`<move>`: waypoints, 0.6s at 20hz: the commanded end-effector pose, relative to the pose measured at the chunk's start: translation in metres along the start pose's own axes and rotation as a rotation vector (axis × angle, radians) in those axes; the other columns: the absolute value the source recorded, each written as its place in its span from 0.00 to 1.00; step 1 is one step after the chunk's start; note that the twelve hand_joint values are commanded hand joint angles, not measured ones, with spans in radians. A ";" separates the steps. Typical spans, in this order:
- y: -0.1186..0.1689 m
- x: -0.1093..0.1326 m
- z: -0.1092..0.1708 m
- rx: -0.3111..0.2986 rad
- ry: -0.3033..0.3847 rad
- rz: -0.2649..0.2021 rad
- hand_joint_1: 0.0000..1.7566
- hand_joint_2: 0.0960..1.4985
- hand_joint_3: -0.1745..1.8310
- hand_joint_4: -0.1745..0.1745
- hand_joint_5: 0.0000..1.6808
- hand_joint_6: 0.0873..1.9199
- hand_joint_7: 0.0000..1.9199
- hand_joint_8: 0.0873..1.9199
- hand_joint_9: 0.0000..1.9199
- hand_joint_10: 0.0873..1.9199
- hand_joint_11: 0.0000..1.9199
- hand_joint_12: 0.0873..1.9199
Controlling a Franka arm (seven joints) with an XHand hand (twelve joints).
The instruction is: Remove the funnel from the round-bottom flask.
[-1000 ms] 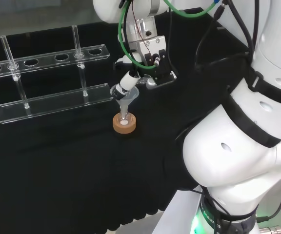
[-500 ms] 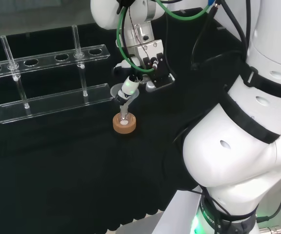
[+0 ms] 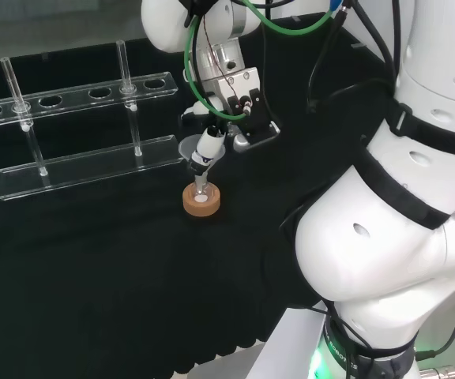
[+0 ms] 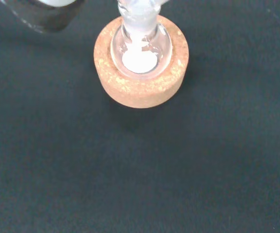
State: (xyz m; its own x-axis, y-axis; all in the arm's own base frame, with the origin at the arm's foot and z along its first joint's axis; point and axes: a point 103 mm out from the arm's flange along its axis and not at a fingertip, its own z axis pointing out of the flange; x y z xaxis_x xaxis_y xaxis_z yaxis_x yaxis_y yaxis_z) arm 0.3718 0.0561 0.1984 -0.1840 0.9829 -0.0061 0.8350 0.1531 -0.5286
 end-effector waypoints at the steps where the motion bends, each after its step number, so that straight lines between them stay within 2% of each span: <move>1: 0.005 -0.006 0.009 0.011 0.003 0.014 0.45 0.52 0.00 0.52 0.04 0.00 0.00 0.11 0.04 0.44 0.18 0.76; 8: 0.008 -0.008 0.015 0.012 -0.008 0.019 0.45 0.53 0.00 0.52 0.07 0.00 0.00 0.19 0.07 0.43 0.19 0.76; 12: 0.008 -0.007 0.015 -0.027 -0.018 0.005 0.45 0.53 0.00 0.49 0.11 0.00 0.01 0.29 0.17 0.38 0.22 0.74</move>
State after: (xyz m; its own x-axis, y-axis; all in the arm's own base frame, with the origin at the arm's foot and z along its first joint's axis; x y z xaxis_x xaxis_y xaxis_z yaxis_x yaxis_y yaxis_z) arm 0.3721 0.0486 0.1813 -0.1736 0.9846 -0.0210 0.8345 0.1358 -0.5340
